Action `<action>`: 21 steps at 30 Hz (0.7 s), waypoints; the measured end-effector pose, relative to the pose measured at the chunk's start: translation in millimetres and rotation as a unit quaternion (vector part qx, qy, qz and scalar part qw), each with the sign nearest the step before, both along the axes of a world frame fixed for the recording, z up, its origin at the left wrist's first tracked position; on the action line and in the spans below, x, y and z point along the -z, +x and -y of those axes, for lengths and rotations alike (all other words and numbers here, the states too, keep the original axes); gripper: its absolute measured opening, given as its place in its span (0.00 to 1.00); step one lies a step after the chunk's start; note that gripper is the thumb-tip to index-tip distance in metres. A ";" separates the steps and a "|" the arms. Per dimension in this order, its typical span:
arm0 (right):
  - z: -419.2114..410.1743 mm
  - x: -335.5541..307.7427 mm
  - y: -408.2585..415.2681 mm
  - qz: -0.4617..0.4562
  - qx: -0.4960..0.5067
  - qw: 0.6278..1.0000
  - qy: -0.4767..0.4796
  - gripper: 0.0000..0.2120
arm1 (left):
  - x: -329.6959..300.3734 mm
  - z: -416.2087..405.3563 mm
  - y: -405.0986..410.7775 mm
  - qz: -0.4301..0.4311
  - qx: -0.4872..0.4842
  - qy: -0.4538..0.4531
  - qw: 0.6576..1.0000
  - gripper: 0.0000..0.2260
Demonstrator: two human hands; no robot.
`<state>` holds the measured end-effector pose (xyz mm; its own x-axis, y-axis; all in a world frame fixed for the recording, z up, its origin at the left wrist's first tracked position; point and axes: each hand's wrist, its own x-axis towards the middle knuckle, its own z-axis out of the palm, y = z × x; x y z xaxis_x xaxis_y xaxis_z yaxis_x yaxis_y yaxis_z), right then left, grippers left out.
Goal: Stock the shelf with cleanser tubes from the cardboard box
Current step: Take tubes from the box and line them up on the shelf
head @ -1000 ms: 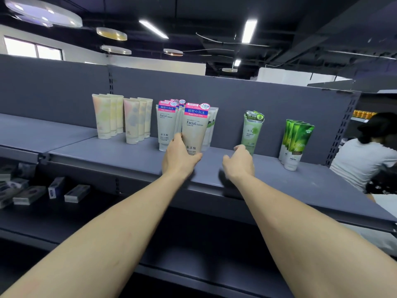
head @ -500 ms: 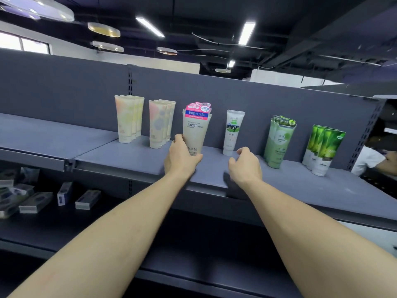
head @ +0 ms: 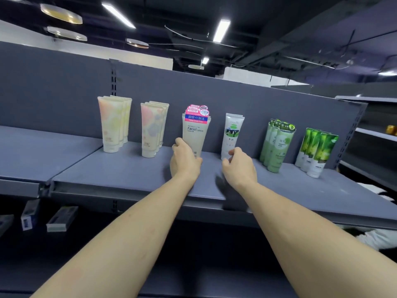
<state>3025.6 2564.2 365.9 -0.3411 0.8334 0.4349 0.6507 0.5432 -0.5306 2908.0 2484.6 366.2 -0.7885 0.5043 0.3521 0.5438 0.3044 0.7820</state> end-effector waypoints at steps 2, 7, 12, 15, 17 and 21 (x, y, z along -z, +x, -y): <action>-2.9 2.2 1.6 0.005 0.006 1.000 -0.002 0.17 | -0.7 -1.9 -0.3 -0.005 -0.002 -0.010 1.000 0.23; -5.3 5.0 1.4 0.006 0.021 1.000 -0.009 0.17 | -2.4 -2.3 -2.7 0.003 0.004 -0.021 1.000 0.24; 2.1 7.3 2.7 0.002 0.009 1.000 -0.014 0.16 | -2.1 -0.9 -0.2 0.010 0.016 -0.025 1.000 0.29; 7.6 7.4 10.3 -0.001 0.000 1.000 -0.011 0.16 | -3.1 7.1 6.0 0.014 0.012 -0.043 0.999 0.44; 12.1 6.8 18.7 -0.002 -0.010 1.000 -0.011 0.16 | -2.5 16.3 13.5 0.001 -0.005 -0.056 0.998 0.47; 26.2 7.5 45.9 -0.010 -0.034 0.999 -0.014 0.15 | 1.2 40.4 41.0 -0.063 -0.037 -0.077 0.994 0.27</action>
<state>3071.4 2538.1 358.3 -0.3883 0.8211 0.4183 0.6020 0.5697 -0.5595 2949.0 2444.2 365.0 -0.7800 0.5026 0.3728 0.6060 0.4580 0.6504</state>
